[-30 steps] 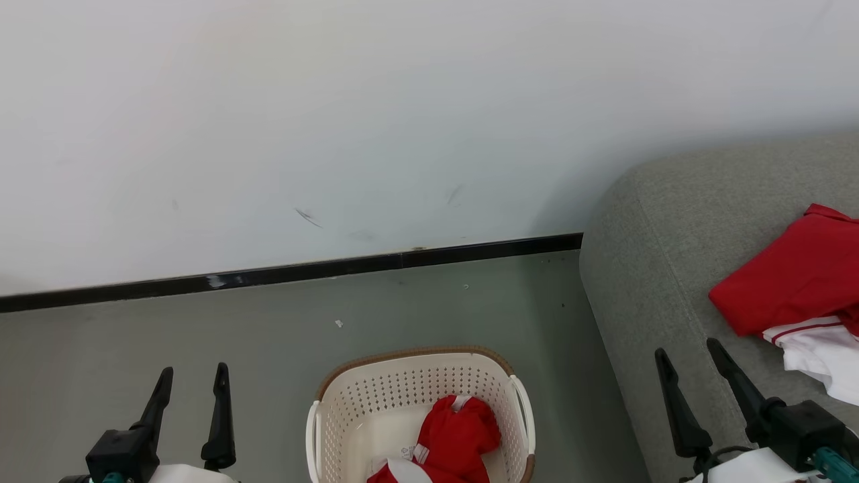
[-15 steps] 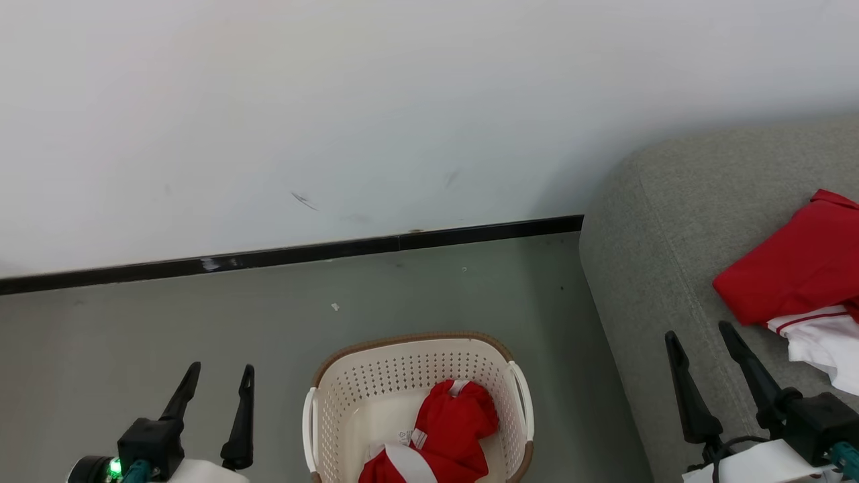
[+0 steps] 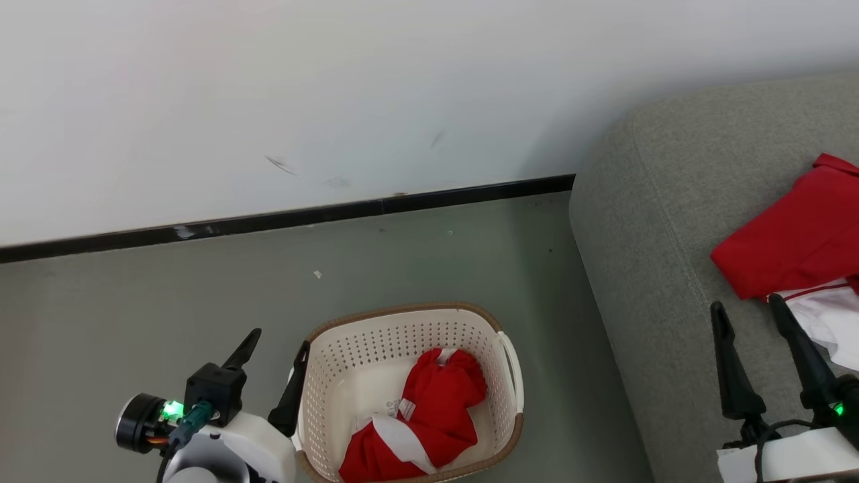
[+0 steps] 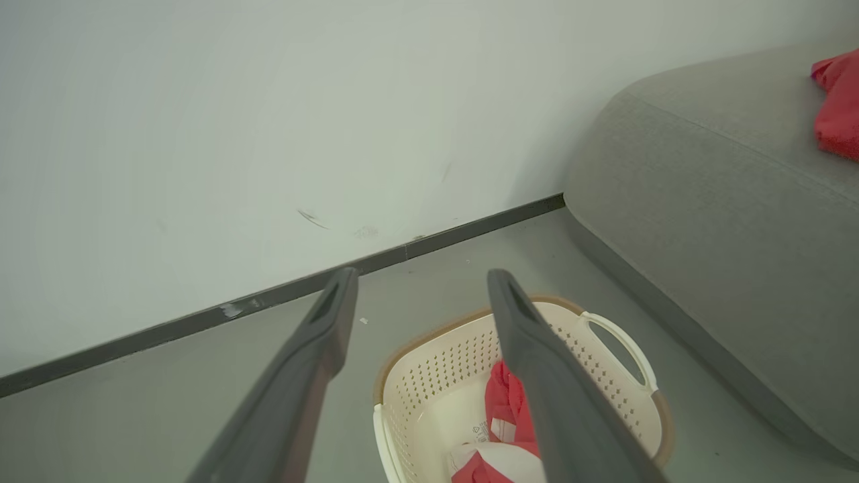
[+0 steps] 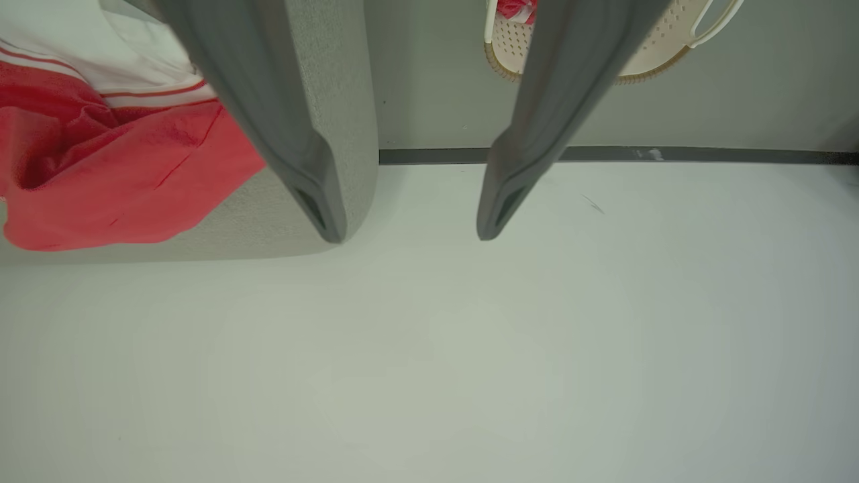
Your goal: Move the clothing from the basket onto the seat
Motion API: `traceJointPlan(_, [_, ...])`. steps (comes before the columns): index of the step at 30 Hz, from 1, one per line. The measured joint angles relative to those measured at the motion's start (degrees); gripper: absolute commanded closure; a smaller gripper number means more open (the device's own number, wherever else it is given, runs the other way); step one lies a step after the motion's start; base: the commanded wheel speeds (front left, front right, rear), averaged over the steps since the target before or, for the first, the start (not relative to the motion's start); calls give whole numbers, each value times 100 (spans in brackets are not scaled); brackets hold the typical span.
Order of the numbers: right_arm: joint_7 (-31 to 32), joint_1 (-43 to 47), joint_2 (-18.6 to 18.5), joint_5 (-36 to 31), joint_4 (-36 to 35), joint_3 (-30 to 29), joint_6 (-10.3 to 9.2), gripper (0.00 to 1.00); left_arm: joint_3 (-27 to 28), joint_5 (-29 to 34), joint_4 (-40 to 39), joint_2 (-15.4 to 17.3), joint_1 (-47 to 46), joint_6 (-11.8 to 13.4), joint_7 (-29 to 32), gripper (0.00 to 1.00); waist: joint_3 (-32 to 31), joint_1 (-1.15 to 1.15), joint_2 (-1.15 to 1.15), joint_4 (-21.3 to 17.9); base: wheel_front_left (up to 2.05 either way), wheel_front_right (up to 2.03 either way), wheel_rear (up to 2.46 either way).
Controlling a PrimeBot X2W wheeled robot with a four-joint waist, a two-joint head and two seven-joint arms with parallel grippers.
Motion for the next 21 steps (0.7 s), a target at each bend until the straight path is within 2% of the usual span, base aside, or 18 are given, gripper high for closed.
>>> traceJointPlan(7, [-14, -4, 8, 132, -315, -276, 0, 0, -358, 152, 510, -140, -531, -253, 199, 0, 363, 0, 0, -144, 0, 0, 0])
traceJointPlan(14, [-15, -141, 16, 269, -610, -417, 0, 0, -588, 326, 982, -334, -1007, -371, 300, 0, 738, 0, 0, -310, 0, 0, 0])
traceJointPlan(21, [-15, -477, 18, 407, -899, -499, 0, 0, -829, 580, 1425, -356, -1473, -470, 347, 0, 1170, 0, 0, -512, 0, 0, 0])
